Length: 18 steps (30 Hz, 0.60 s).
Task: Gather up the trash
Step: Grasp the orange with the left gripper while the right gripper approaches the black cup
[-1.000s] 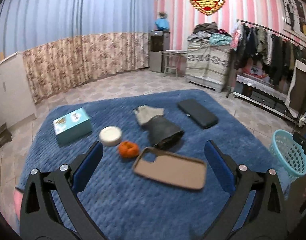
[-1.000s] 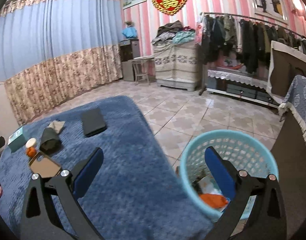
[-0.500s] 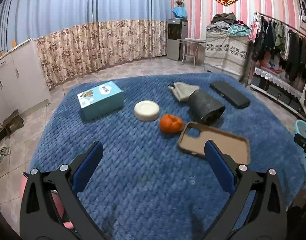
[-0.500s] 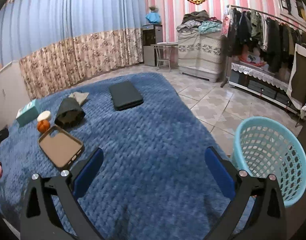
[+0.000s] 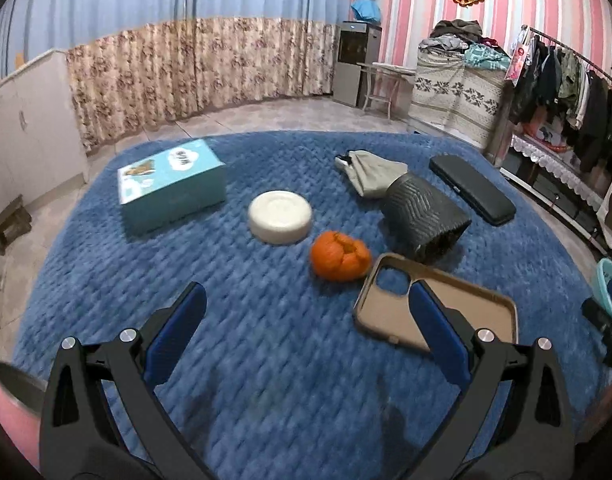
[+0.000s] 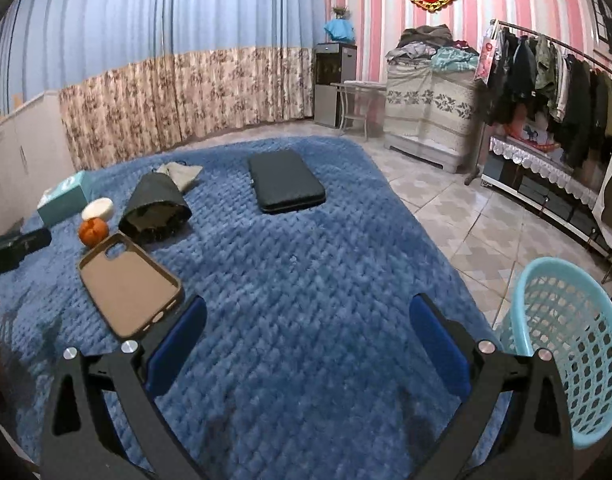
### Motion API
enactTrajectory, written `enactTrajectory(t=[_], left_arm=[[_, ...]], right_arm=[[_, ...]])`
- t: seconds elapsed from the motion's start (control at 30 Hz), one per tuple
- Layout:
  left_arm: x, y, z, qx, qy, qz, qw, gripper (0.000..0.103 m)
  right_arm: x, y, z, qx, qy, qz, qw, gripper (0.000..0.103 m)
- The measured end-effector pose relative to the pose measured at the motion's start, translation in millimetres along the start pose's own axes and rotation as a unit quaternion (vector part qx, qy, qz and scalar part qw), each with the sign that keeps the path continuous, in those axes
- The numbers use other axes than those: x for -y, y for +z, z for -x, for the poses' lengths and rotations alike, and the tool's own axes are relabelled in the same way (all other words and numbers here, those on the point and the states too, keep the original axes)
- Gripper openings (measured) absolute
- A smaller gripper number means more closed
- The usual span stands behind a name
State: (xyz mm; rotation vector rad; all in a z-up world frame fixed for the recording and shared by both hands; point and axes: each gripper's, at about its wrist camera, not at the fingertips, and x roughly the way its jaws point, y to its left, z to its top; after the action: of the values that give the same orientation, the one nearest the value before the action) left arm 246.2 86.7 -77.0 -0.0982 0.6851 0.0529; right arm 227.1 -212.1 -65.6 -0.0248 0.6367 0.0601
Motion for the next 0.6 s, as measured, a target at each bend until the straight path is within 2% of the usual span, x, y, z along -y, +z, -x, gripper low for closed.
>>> enactTrajectory(t=[0.17,0.3,0.37,0.43,0.5,0.57,0.6], left_arm=[[12.1,14.4,-25.7,0.004,0.016,-0.005,0.9999,0.098],[18.7,21.5,-53.8,-0.020,0.022,0.004,0.9995,0.096],[21.9,21.3,-64.6,-0.034,0.016,0.002,0.9993,0.088],[24.5,18.8,-74.6,-0.053,0.006,-0.006,0.9986,0.068],[23.7,16.6,-80.9,-0.071,-0.013,-0.002,0.9974,0.055],[19.5,15.5,-81.2,-0.071,-0.030,0.009,0.9970,0.049],[16.6,15.8,-79.9,-0.068,-0.032,0.015,0.9970,0.042]], right_arm=[[-0.6,2.8,-15.4,-0.014,0.001,-0.016,1.000,0.099],[-0.3,3.0,-22.8,-0.023,-0.006,-0.015,1.000,0.099],[0.9,3.1,-23.2,-0.023,-0.007,-0.018,1.000,0.099],[1.4,3.0,-24.6,-0.025,-0.007,-0.019,0.999,0.099],[2.6,3.5,-26.0,-0.027,-0.006,-0.025,0.999,0.099],[2.6,6.3,-27.0,-0.025,-0.002,-0.031,0.999,0.099],[0.0,9.8,-27.9,-0.023,0.000,-0.030,0.999,0.099]])
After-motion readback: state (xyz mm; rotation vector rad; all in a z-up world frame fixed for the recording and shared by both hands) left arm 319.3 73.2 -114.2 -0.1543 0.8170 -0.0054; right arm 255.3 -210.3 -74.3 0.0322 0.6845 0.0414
